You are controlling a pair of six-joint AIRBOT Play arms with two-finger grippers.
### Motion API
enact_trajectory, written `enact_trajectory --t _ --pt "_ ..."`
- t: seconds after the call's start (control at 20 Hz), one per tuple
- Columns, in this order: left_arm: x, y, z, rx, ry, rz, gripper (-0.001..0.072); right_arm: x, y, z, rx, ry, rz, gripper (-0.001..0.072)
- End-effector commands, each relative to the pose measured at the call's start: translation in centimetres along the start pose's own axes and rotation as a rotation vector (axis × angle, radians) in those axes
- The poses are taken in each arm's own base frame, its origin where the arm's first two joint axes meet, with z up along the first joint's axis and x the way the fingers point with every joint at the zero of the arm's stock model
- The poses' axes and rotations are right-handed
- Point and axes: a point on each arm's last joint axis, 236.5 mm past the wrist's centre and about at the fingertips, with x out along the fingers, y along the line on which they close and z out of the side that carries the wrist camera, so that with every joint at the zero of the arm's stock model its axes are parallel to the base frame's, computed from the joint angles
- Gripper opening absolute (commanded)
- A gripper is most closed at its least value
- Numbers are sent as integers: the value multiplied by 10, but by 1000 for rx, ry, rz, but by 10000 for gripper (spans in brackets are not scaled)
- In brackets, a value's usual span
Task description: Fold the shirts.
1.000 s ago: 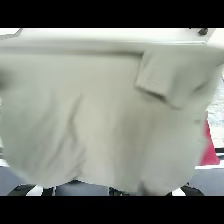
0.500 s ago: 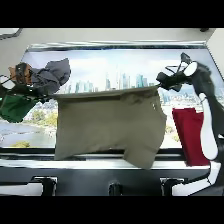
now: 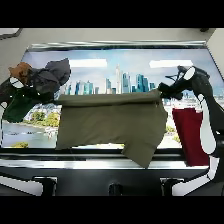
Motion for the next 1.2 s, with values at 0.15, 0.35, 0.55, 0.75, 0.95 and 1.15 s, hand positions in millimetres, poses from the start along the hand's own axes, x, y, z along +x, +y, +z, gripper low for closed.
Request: enact_trajectory --t 0.15,0.35,0.55,0.75,0.95,1.15 --pt "17 -7 -78 -18 336 -78 30 25 -23 -49 36 211 -62 51" --pt "18 -7 -79 -20 343 -80 30 24 -22 -46 39 200 -59 51" --pt "13 -11 -79 -20 347 -95 258 17 -15 -30 73 129 -36 276" --pt "-30 -6 -57 -51 248 -75 588 -41 -38 -20 93 62 -20 442" --pt "-48 5 -114 -166 314 -85 393 -72 -85 -73 103 224 -71 442" --pt "-21 7 -230 -273 412 -110 393 -53 -90 -123 77 286 -59 440"
